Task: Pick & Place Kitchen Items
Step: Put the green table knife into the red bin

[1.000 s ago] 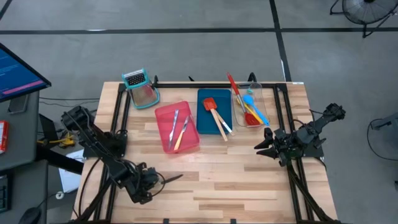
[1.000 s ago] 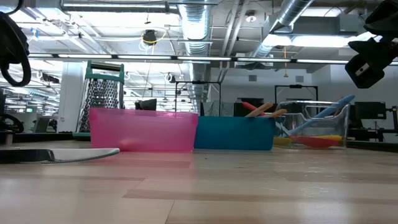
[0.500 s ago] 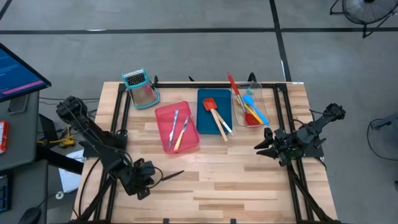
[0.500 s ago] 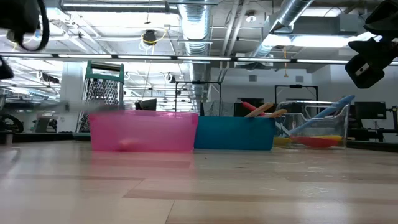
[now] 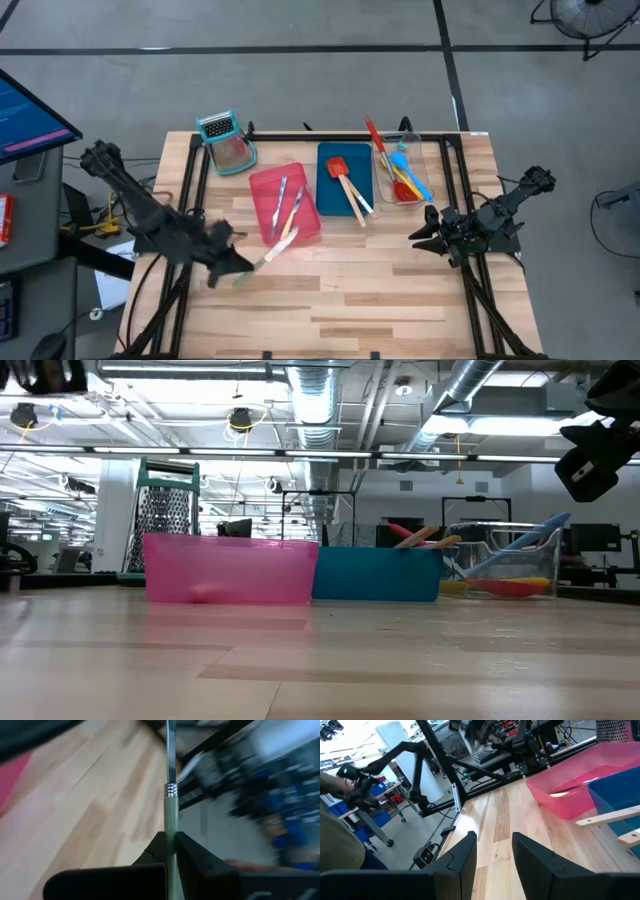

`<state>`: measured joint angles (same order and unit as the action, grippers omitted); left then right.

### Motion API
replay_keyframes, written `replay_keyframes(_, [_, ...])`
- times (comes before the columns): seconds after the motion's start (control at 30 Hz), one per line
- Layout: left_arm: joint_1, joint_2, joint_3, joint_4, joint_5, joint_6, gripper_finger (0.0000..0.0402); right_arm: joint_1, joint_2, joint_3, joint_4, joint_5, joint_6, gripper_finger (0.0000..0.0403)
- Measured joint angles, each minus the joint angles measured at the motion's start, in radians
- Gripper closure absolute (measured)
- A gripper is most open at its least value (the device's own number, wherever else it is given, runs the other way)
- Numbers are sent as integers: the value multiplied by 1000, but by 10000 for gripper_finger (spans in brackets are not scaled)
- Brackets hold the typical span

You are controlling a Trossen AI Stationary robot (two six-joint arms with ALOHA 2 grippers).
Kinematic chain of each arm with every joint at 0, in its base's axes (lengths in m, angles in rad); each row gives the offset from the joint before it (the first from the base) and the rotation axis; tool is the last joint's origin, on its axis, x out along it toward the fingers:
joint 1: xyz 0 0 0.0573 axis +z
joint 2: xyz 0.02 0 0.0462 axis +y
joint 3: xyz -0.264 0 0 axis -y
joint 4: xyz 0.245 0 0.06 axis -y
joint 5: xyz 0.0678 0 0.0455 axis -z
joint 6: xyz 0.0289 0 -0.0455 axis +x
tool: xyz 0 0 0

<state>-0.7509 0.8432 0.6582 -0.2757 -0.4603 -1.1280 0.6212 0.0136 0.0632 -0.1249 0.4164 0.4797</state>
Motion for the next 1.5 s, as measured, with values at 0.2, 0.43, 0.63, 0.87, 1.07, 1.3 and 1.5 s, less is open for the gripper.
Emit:
replay_keyframes(0.2, [30, -198, 0, 143, 0, 119, 401, 0, 0, 0, 0, 0, 0, 280])
replay_keyframes(0.43, [35, -337, 2, 353, 26, 242, 401, 0, 0, 0, 0, 0, 0, 280])
replay_keyframes(0.63, [34, -370, 2, 592, 111, 353, 400, 0, 0, 0, 0, 0, 0, 280])
replay_keyframes(0.87, [34, -367, 2, 760, 269, 389, 399, 0, 0, 0, 0, 0, 0, 280])
replay_keyframes(1.07, [34, -359, 2, 800, 311, 390, 399, 0, 0, 0, 0, 0, 0, 280])
replay_keyframes(1.3, [34, -350, 2, 803, 177, 440, 399, 0, 0, 0, 0, 0, 0, 280])
replay_keyframes(1.5, [61, -290, 2, 810, 18, 513, 399, 0, 0, 0, 0, 0, 0, 280])
